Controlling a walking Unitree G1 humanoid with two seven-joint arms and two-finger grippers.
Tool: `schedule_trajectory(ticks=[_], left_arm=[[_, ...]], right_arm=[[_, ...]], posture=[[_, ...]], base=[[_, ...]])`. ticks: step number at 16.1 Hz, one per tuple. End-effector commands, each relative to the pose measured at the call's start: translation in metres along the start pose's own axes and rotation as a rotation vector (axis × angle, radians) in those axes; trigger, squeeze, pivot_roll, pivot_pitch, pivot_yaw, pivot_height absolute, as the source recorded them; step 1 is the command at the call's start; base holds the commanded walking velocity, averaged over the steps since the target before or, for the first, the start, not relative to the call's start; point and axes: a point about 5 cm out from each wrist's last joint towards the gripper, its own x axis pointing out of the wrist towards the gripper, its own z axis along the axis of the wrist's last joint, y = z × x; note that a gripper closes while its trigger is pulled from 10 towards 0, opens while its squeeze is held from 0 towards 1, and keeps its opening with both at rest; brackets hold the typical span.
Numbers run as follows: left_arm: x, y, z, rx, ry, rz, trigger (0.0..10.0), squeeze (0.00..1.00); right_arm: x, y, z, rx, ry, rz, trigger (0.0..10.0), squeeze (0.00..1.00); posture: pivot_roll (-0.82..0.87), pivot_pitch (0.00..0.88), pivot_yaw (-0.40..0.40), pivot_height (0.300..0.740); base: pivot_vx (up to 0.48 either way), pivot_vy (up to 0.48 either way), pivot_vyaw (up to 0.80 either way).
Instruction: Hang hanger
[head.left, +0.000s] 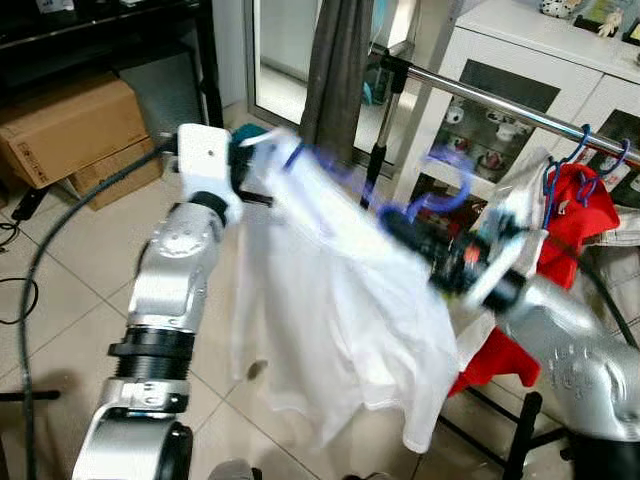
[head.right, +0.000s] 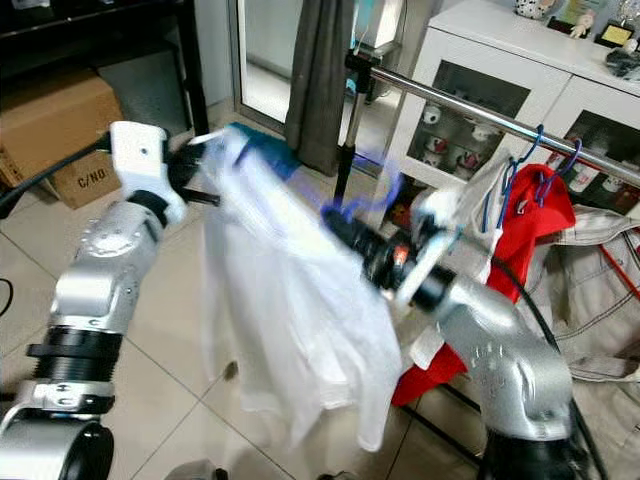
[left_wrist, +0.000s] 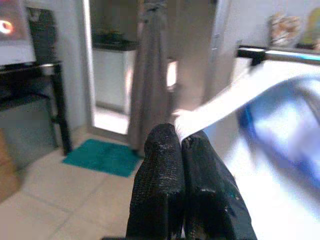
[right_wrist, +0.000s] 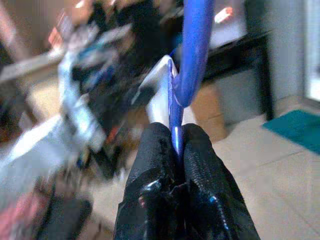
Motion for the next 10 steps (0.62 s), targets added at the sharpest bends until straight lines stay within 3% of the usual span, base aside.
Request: schedule_trajectory(ticks=[1, 5, 6, 7, 9, 10], left_arm=[[0.003, -0.015, 0.009, -0.025, -0.033, -0.067, 0.0, 0.0], [0.006, -0.005, 0.006, -0.068, -0.022, 0.032, 0.0, 0.0], [0.006, 0.006, 0.009, -0.071, -0.036, 0.083, 0.0, 0.0], [0.007, 0.016, 0.016, -0.059, -0.053, 0.108, 0.0, 0.0], [0.007, 0.02, 0.023, -0.008, -0.064, 0.088, 0.0, 0.0], [0.006, 0.018, 0.035, 0.067, -0.082, 0.004, 0.0, 0.0]], right_arm=[[-0.002, -0.003, 0.01, 0.064, -0.08, -0.042, 0.0, 0.0], [-0.002, 0.006, 0.013, 0.114, -0.127, 0.031, 0.0, 0.0], [-0.004, 0.011, 0.013, 0.11, -0.102, 0.073, 0.0, 0.0], [-0.006, 0.01, 0.005, 0.031, -0.003, 0.054, 0.0, 0.0], [-0.008, 0.003, -0.005, -0.067, 0.097, 0.0, 0.0, 0.0], [-0.011, -0.014, -0.014, -0.248, 0.228, -0.11, 0.0, 0.0]], posture=[[0.01, 0.0, -0.075, 0.74], [0.01, 0.0, -0.073, 0.74], [0.01, 0.0, -0.067, 0.74], [0.01, 0.0, -0.065, 0.74], [0.01, 0.0, -0.062, 0.74], [0.01, 0.0, -0.061, 0.74]], base=[[0.0, 0.0, 0.0], [0.0, 0.0, 0.0], [0.0, 0.0, 0.0], [0.0, 0.0, 0.0], [0.0, 0.0, 0.0], [0.0, 0.0, 0.0]])
